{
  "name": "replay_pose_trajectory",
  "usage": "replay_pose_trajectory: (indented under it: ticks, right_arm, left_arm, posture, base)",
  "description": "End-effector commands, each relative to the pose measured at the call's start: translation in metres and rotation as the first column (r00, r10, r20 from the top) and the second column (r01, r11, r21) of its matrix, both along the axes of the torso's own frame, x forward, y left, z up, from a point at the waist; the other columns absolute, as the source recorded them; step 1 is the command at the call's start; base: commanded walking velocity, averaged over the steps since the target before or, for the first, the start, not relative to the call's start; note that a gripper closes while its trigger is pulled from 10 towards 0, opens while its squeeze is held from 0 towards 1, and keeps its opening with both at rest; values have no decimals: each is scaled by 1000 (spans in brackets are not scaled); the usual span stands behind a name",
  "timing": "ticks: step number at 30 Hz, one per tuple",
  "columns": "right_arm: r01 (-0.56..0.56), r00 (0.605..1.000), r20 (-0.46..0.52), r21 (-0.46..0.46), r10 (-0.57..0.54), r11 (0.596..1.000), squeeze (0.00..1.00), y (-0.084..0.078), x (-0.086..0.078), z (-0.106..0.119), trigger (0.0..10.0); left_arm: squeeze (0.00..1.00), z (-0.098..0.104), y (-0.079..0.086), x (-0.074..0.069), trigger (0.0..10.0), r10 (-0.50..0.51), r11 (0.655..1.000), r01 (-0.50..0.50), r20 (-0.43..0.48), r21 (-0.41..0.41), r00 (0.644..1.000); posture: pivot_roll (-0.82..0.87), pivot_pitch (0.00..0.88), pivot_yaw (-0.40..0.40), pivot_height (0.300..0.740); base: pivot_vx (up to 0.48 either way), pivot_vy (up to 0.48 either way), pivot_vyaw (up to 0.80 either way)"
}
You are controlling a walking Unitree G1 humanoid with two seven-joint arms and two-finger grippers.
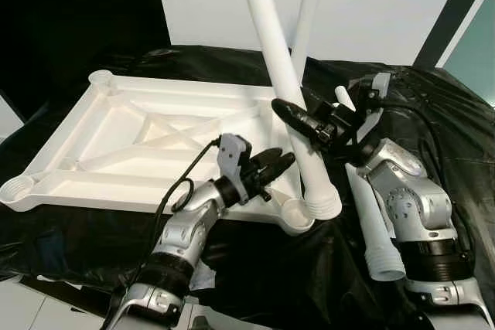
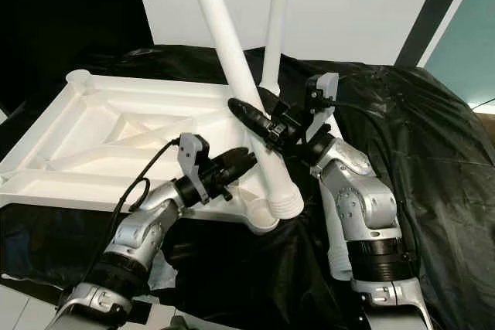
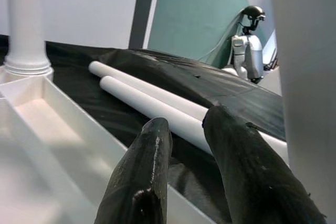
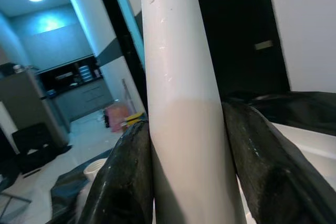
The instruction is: Building children table
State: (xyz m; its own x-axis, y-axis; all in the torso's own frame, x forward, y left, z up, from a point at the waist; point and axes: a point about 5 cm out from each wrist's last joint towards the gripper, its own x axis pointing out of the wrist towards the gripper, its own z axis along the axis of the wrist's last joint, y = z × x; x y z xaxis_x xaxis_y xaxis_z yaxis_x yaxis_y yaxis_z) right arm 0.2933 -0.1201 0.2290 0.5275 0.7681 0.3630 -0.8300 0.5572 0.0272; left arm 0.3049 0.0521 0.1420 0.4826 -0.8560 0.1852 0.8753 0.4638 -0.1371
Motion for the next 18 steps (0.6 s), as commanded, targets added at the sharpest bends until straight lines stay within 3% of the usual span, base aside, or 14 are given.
replay_pose_trajectory:
  ticks: [1,3,8,10,13,18]
  right_arm:
    - [-64,998,22,-18,64,998,0,0,-8,2,0]
    - [-74,997,21,-23,75,997,0,0,-9,1,0]
    - [-121,993,6,-32,122,992,0,-1,-20,-3,0]
    - [-127,992,-17,-44,126,991,0,-3,-25,-9,0]
    - [-127,992,-21,-45,126,991,0,-3,-26,-10,0]
    - [-116,993,-44,-54,114,992,0,-9,-32,-16,0]
  left_arm:
    - [0,5,-8,-13,10000,-282,958,283,28,-52,959]
    - [0,8,-8,-13,10000,-298,951,299,27,-77,954]
    - [0,15,2,3,10000,-194,974,194,15,-116,981]
    - [0,25,14,8,10000,-172,969,175,32,-171,984]
    - [0,27,16,9,10000,-171,968,175,37,-178,985]
    - [0,30,35,12,10000,-169,971,176,53,-160,984]
  posture:
    - [-29,0,3,740]
    - [-29,0,4,740]
    - [-31,0,5,740]
    - [-30,0,-1,740]
    - [-30,0,-1,740]
    - [-30,0,-4,740]
  base:
    - [0,0,0]
    - [0,0,0]
    - [0,0,0]
    - [0,0,0]
    - [0,0,0]
    - [0,0,0]
